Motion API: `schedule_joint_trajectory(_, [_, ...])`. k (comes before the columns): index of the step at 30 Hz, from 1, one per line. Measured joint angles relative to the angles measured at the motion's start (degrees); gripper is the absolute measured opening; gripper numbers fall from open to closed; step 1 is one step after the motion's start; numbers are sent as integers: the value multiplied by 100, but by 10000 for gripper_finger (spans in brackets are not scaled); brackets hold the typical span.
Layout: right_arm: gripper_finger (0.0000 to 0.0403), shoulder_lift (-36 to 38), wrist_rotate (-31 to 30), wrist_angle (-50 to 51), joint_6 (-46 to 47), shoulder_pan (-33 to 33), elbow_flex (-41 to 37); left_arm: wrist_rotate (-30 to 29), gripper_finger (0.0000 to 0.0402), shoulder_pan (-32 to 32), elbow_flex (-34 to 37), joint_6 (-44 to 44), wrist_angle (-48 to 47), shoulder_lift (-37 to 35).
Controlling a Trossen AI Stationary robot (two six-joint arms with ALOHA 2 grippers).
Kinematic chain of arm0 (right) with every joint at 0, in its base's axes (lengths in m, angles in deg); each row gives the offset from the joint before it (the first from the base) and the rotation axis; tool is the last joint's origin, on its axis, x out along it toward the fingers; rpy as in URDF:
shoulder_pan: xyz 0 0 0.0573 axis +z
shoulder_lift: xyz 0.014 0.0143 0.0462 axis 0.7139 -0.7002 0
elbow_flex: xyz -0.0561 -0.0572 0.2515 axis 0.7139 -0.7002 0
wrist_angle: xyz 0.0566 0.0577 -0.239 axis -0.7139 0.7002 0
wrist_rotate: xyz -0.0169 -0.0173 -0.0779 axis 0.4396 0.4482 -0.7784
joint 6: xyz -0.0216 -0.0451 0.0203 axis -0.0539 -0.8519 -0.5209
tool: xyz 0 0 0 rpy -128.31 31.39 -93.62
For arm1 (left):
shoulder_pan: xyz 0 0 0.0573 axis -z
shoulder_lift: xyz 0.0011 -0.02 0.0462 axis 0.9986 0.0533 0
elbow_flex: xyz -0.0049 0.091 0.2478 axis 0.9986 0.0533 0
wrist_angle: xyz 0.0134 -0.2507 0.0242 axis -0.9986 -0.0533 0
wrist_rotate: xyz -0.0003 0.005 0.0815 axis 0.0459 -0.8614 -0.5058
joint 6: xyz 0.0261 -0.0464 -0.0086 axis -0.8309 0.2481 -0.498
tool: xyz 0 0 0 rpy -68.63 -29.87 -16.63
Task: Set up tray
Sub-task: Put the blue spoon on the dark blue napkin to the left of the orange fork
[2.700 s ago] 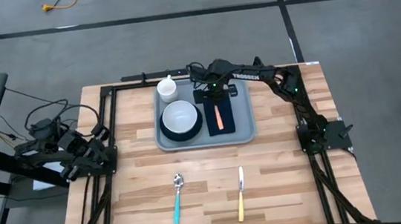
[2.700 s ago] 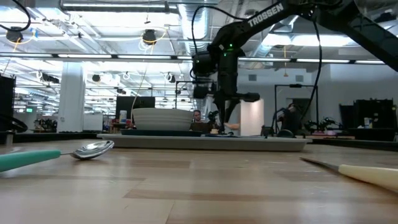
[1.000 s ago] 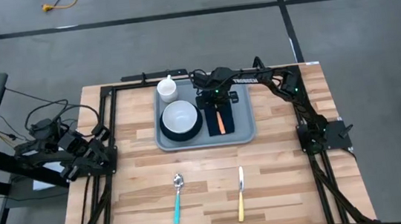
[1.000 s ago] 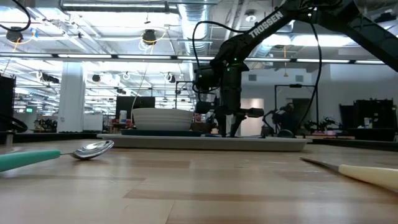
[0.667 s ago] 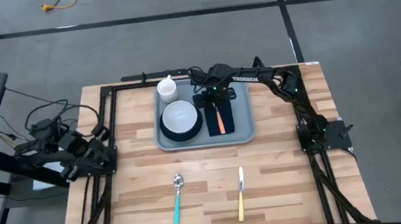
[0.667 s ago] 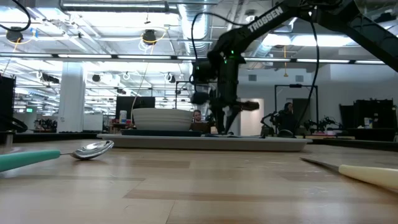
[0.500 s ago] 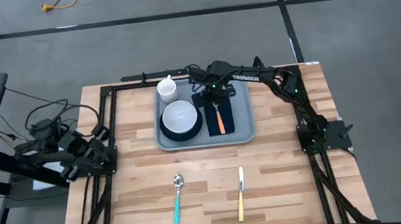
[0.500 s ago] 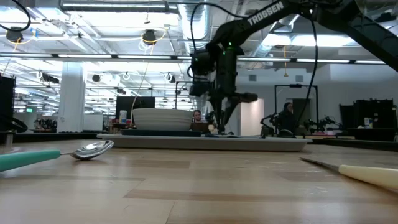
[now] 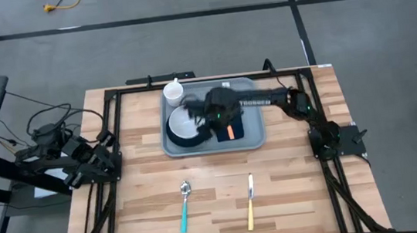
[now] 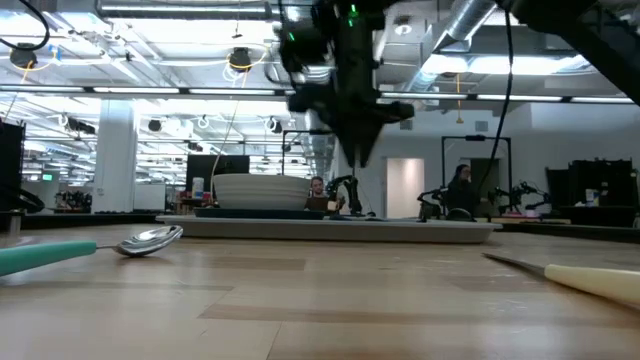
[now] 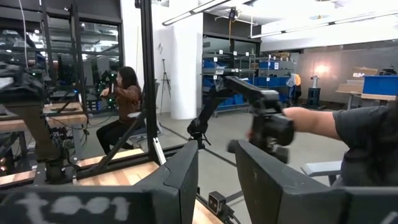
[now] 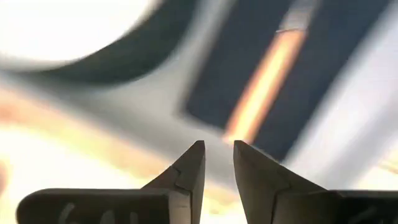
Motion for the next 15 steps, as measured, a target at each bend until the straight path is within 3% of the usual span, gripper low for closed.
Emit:
schedule_joint_trajectory(4, [77, -1, 316, -1000, -332, 666, 5, 1, 98, -2, 0, 108, -2, 0])
schedule_joint_trajectory(11, [77, 0, 30, -3373, -405, 1417, 7, -29, 98, -2, 0, 129, 0, 0])
schedule_joint_trajectory(15, [77, -1, -149, -3587, -397, 1561, 5, -161, 98, -1, 0, 131, 2, -1])
